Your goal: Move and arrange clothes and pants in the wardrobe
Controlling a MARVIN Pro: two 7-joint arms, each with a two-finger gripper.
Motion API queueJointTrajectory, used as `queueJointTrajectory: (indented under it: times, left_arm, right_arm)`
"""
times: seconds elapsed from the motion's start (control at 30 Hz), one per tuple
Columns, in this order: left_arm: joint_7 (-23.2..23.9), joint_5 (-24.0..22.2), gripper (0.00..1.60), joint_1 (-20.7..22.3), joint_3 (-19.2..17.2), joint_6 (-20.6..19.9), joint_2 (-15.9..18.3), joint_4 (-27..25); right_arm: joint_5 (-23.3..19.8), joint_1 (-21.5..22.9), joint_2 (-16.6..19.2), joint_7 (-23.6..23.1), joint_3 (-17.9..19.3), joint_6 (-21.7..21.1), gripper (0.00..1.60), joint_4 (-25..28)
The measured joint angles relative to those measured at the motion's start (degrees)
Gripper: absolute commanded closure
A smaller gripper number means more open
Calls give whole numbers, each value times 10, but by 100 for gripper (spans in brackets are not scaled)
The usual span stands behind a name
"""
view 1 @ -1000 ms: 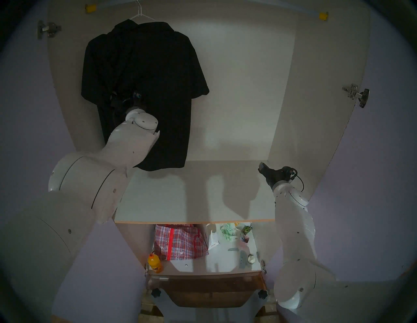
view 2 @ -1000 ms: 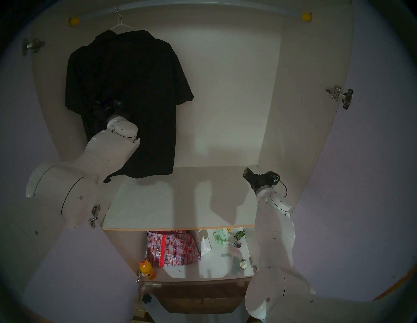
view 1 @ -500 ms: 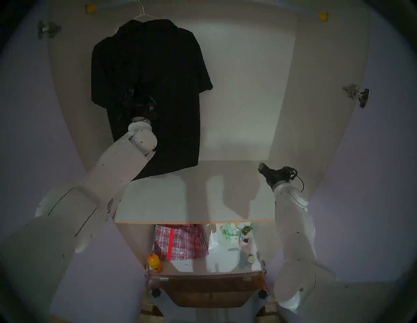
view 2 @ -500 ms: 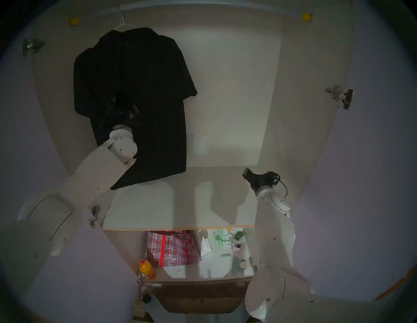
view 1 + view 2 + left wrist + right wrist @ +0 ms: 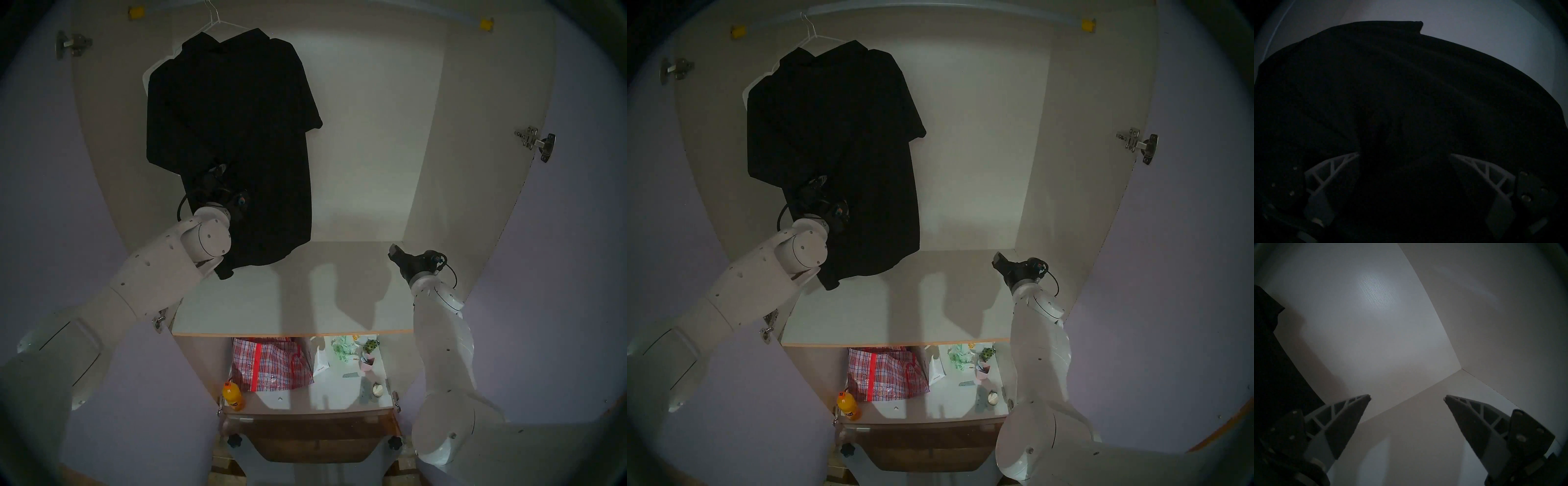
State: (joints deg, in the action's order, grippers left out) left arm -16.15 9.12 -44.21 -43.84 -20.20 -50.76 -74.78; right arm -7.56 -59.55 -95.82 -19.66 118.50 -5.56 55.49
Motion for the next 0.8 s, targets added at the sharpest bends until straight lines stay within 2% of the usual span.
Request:
queueJointTrajectory:
  times: [0.03,0.13,0.17,0.3,0.4,0.53,0.6,0.8]
  left_arm:
    - [-5,-19,0,-12,-20,-25,1,-3]
    - [-10,-47,0,-35,-53,-54,1,-6]
    - [-9,-73,0,-46,-69,-62,1,-13]
    - [5,-128,0,-87,-101,-52,11,-34]
    - [28,-148,0,-110,-97,-34,28,-49]
    - [42,-147,0,-126,-80,17,51,-63]
    - [46,-143,0,-127,-71,21,56,-68]
    - [-12,-141,0,-130,-73,5,29,-70]
  right_arm:
    - [0,0,0,0,0,0,0,0]
    - [0,0,0,0,0,0,0,1]
    - [0,0,0,0,0,0,0,1]
    - [0,0,0,0,0,0,0,1]
    - [0,0,0,0,0,0,0,1]
    - [0,0,0,0,0,0,0,1]
    - [0,0,0,0,0,0,0,1]
    - [0,0,0,0,0,0,0,1]
